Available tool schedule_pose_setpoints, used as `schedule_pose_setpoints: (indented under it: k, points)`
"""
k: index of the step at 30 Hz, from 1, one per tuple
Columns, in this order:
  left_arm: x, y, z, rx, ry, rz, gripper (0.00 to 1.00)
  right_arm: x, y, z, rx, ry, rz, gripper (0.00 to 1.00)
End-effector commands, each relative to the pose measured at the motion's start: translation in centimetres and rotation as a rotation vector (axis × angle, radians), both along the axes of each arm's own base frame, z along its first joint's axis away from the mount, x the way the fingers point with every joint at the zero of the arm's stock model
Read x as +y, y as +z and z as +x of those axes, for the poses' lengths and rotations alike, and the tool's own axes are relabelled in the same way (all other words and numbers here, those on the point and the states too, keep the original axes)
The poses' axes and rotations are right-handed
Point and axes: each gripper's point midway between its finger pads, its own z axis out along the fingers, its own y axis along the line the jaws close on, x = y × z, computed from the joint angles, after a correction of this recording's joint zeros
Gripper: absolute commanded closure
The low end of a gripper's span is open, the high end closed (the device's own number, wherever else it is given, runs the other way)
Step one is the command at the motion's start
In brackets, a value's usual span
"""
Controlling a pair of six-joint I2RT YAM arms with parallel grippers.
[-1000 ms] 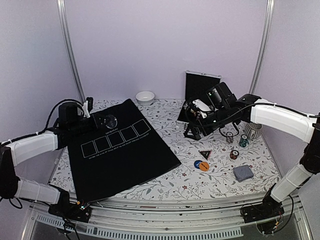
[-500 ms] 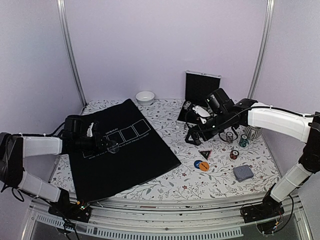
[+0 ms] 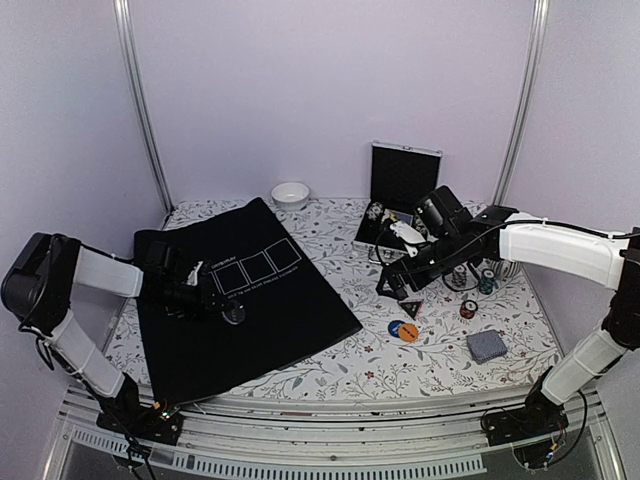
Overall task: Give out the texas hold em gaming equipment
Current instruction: Place the dealer button on the poker table mat.
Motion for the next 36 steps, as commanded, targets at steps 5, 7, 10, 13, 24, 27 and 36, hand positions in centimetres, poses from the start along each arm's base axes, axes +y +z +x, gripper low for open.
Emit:
schedule_pose_setpoints:
  k: [5, 7, 10, 13, 24, 27, 36]
  points:
    - [-0.6, 0.9, 0.9, -0.041, -0.067, -0.016, 0.68, 0.0, 0.7, 0.5, -0.023, -0.017, 0.019, 0.01]
    - [-0.6, 0.9, 1.0, -0.047, -0.065, -0.009, 0.59, 0.0, 0.8, 0.5, -0.025, -0.020, 0.019, 0.01]
    - [-0.3, 0.9, 1.2, -0.052, -0.058, 0.010, 0.49, -0.3, 1.0, 0.5, -0.029, -0.026, 0.015, 0.01]
    - [0.5, 0.9, 1.7, -0.062, -0.026, 0.072, 0.42, -0.5, 1.0, 0.4, -0.029, -0.031, 0.009, 0.01]
    - [1.7, 2.3, 3.3, -0.154, 0.025, 0.226, 0.31, -3.5, 0.0, 1.2, -0.035, -0.168, -0.124, 0.01]
    - [1.4, 4.5, 3.6, -0.223, 0.035, 0.235, 0.30, -4.9, -1.8, 0.8, 0.012, -0.218, -0.208, 0.01]
    - [0.0, 11.5, 3.1, -0.428, 0.042, 0.272, 0.28, -5.2, -8.1, -2.0, 0.245, -0.211, -0.302, 0.21]
